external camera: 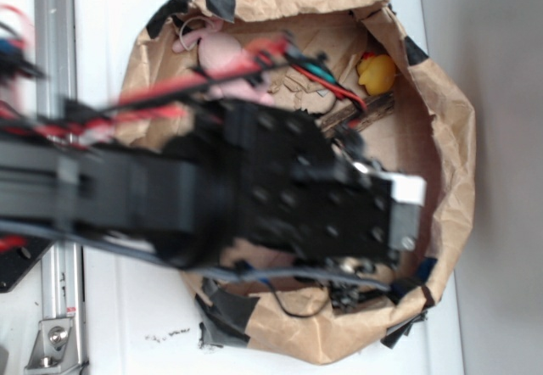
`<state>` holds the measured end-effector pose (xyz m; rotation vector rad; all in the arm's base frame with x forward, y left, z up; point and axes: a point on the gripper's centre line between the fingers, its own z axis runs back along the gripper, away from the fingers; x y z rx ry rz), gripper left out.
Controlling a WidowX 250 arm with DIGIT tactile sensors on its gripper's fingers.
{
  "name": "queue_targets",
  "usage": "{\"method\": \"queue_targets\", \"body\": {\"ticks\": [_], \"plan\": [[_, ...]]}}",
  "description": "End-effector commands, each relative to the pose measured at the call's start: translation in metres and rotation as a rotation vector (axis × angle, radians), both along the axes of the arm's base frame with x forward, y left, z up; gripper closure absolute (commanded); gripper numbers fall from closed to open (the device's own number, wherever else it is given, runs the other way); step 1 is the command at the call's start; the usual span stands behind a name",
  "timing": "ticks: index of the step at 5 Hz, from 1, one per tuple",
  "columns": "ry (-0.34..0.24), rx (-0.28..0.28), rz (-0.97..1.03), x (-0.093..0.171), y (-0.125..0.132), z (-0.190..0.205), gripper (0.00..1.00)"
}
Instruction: Grab the blue block.
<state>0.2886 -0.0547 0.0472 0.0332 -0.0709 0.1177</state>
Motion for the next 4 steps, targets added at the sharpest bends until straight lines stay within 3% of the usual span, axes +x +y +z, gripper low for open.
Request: {"method": "queue_targets", "body": {"ticks": [1,2,3,4], "plan": [[-0.006,-0.066,-0.073,0.009,-0.029,-0.034,0.0],[0.047,-0.026,-0.053,-0.005,-0.018,-0.054,1.0],[0.06,-0.017,-0.039,-0.01,-0.004,-0.055,1.0],[0.015,0.019,-0.025,-0.011,0.028,-0.022,1.0]]}}
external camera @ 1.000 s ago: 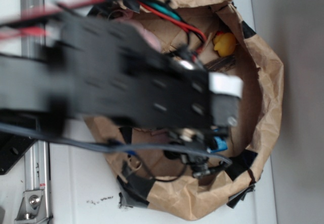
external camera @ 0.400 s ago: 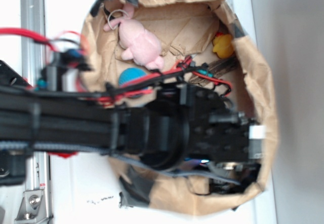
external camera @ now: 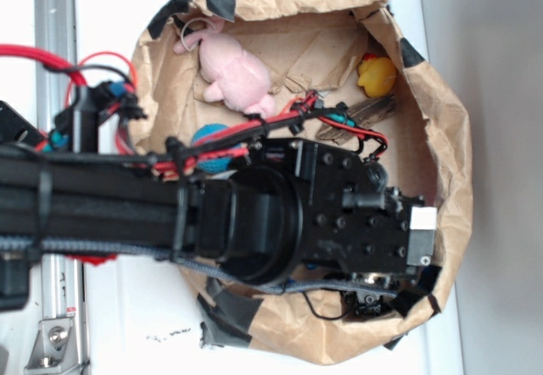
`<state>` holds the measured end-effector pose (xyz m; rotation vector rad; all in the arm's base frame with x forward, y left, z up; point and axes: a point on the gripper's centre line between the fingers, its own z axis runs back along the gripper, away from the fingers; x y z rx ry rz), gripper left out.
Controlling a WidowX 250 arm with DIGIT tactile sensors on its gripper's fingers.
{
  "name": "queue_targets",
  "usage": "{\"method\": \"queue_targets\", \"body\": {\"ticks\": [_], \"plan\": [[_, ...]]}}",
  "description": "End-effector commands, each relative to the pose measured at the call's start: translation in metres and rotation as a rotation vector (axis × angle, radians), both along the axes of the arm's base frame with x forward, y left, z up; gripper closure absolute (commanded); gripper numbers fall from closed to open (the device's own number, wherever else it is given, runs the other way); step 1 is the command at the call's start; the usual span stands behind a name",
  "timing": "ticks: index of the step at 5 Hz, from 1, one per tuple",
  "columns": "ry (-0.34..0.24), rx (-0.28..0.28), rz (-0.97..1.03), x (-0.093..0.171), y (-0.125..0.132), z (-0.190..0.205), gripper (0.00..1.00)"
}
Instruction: Grab the blue block.
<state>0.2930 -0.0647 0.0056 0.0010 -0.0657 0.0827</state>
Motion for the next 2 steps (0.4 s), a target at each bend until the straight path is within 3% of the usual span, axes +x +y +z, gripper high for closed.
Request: {"method": "queue_targets", "body": {"ticks": [1,2], "plan": [[-0.061,0.083,0.046,-0.012,0.074,0.07,1.0],[-0.111,0.047,0.043,-0.002,0.093,0.114,1.0]]}}
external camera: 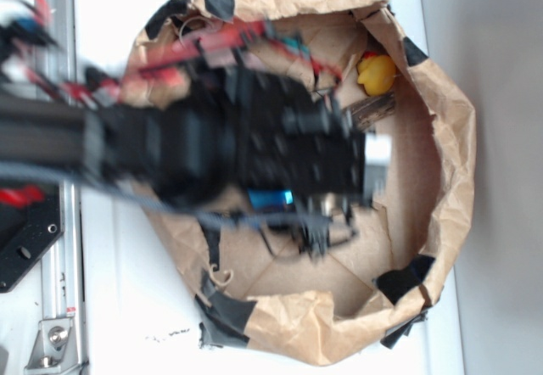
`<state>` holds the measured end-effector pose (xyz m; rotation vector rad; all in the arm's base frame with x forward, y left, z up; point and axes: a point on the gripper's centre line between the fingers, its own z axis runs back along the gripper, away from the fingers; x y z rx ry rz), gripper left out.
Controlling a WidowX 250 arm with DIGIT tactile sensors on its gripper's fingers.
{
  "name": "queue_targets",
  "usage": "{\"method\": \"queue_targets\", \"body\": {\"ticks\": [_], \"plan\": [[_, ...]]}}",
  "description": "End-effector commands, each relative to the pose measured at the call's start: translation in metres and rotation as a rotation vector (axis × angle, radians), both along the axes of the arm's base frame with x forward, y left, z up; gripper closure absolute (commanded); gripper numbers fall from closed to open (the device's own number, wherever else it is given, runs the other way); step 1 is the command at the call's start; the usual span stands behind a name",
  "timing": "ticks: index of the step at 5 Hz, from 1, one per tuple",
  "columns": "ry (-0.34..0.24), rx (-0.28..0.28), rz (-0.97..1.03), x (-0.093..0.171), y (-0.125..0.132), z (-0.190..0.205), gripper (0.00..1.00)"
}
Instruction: Grab the blue block.
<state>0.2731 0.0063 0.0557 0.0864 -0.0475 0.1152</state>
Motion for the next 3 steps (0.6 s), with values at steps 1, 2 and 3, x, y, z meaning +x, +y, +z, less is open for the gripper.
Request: {"method": "queue_targets", "body": {"ticks": [1,2,3], "plan": [[-0.12,-0.056,-0.073,0.028,0.004,0.077,1.0],[-0.117,-0.09,-0.143,0.024,-0.02,0.08,1.0],[-0.103,-0.064,-0.198,0.018,-0.033,0.078,1.0]]}}
